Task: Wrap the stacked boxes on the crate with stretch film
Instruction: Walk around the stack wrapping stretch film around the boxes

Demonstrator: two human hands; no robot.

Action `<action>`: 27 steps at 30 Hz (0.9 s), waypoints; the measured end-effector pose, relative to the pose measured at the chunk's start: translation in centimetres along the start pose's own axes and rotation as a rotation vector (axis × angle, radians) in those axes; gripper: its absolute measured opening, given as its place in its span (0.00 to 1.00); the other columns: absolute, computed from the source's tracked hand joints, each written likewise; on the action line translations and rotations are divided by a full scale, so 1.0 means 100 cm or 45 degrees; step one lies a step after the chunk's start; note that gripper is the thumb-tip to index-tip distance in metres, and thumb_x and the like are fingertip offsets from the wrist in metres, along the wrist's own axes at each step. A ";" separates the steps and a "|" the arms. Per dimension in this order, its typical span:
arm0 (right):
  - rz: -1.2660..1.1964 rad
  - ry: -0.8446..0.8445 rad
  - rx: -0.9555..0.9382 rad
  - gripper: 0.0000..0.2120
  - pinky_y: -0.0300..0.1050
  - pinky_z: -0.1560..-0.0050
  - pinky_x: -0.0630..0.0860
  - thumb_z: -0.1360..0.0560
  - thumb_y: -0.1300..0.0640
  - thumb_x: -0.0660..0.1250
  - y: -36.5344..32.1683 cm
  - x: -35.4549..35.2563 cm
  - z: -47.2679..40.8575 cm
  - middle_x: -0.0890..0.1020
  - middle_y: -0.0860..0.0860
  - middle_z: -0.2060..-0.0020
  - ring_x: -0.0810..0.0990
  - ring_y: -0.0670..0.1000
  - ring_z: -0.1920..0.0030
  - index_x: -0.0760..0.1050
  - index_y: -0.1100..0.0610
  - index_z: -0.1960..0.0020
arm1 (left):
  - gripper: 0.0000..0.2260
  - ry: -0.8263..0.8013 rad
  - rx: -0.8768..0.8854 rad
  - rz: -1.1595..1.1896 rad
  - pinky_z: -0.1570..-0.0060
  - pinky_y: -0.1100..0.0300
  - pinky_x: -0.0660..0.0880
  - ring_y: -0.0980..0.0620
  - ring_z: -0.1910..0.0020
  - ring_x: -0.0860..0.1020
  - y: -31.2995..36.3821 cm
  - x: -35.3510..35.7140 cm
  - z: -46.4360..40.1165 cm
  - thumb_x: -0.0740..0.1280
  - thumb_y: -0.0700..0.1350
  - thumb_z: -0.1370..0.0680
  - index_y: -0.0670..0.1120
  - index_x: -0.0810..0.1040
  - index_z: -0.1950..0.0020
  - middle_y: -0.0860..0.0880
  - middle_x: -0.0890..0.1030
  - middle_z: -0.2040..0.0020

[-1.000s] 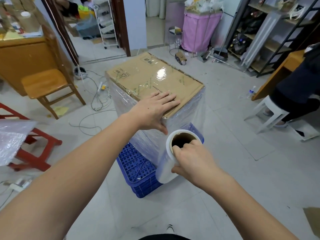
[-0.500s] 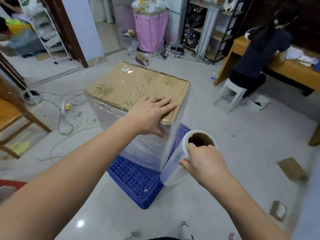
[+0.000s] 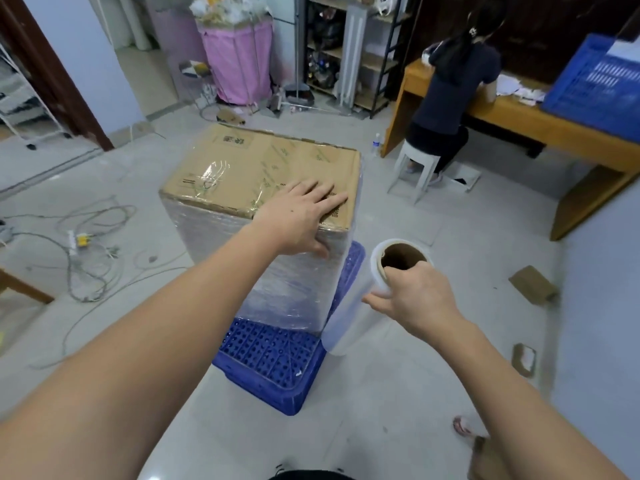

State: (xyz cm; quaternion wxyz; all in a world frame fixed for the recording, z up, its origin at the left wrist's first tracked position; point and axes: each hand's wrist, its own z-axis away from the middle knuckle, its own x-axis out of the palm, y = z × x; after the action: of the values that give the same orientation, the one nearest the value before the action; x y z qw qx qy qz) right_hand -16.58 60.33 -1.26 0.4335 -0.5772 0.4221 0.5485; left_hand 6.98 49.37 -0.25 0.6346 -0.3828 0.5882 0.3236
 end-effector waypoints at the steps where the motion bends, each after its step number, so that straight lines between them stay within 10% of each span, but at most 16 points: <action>1: 0.017 0.052 -0.128 0.28 0.43 0.67 0.60 0.30 0.35 0.70 0.002 0.001 0.004 0.61 0.46 0.74 0.67 0.53 0.65 0.59 0.53 0.67 | 0.52 -0.006 0.000 0.009 0.18 0.47 0.48 0.44 0.17 0.50 0.000 0.000 -0.001 0.69 0.74 0.29 0.59 0.44 0.15 0.50 0.49 0.15; 12: -0.035 -0.052 -0.976 0.15 0.46 0.58 0.74 0.31 0.44 0.73 -0.043 -0.004 0.021 0.68 0.46 0.73 0.64 0.52 0.66 0.70 0.51 0.63 | 0.51 0.010 -0.006 -0.033 0.19 0.48 0.47 0.45 0.17 0.50 0.002 0.002 0.008 0.69 0.72 0.28 0.58 0.43 0.15 0.50 0.50 0.15; 27: 0.055 -0.057 -1.006 0.14 0.47 0.53 0.73 0.31 0.45 0.69 -0.021 0.008 0.022 0.75 0.48 0.75 0.70 0.53 0.72 0.70 0.53 0.65 | 0.52 0.002 -0.018 -0.008 0.18 0.47 0.48 0.45 0.17 0.49 0.003 0.002 0.000 0.69 0.73 0.29 0.59 0.43 0.15 0.51 0.50 0.15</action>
State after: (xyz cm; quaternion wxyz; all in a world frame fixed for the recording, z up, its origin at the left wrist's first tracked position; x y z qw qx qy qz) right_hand -15.13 62.99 -2.08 0.1755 -0.6784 0.1811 0.6900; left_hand 6.81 49.52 -0.52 0.6324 -0.3894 0.5851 0.3256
